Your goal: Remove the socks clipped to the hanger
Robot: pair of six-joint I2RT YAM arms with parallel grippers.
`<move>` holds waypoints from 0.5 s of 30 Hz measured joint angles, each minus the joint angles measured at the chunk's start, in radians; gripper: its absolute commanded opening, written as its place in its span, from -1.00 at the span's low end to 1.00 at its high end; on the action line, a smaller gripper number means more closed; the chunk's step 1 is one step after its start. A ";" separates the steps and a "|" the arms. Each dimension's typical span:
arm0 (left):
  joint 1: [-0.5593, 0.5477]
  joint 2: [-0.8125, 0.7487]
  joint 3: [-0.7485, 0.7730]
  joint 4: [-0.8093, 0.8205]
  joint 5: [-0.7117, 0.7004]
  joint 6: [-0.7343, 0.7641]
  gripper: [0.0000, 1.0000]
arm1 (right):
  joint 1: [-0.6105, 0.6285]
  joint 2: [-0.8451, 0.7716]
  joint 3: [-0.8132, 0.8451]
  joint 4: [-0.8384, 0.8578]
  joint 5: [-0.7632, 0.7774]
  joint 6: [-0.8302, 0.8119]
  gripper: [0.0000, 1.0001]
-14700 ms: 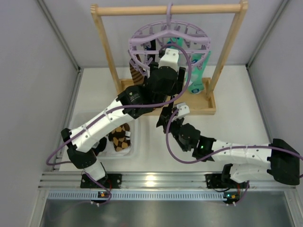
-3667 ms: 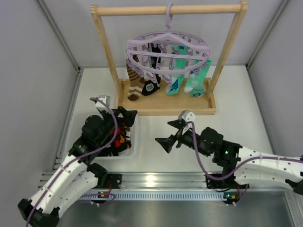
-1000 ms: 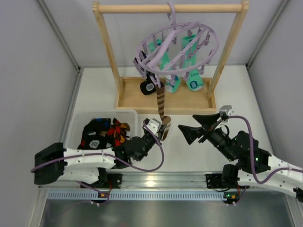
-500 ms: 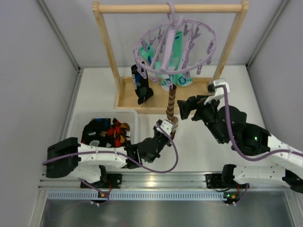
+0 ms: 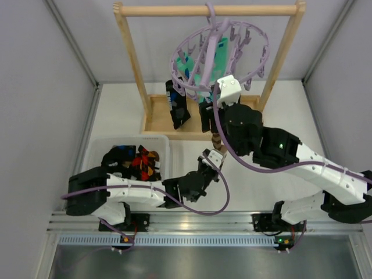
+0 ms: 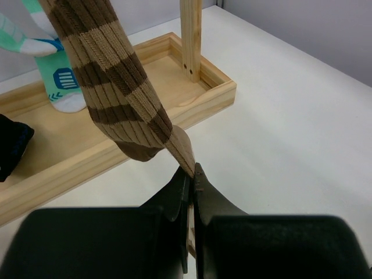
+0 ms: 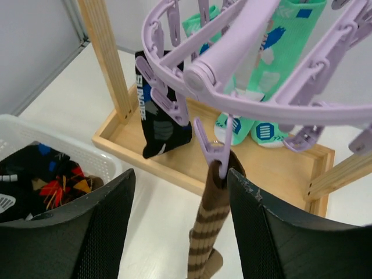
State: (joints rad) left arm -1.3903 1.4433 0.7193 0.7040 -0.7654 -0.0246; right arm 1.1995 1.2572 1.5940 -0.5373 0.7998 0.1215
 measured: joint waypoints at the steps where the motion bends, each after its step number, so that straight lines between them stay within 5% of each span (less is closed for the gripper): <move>1: -0.003 0.004 0.004 0.000 0.001 0.001 -1.00 | -0.006 0.020 0.027 -0.013 -0.006 -0.008 0.23; 15: -0.038 0.028 0.041 0.000 -0.014 0.021 -1.00 | -0.132 0.157 0.143 -0.147 -0.006 -0.035 0.14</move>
State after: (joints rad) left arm -1.4284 1.4712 0.7605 0.7044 -0.7795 -0.0040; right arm 1.0679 1.4143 1.7367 -0.6842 0.7933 0.0868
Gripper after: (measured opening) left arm 0.022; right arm 0.578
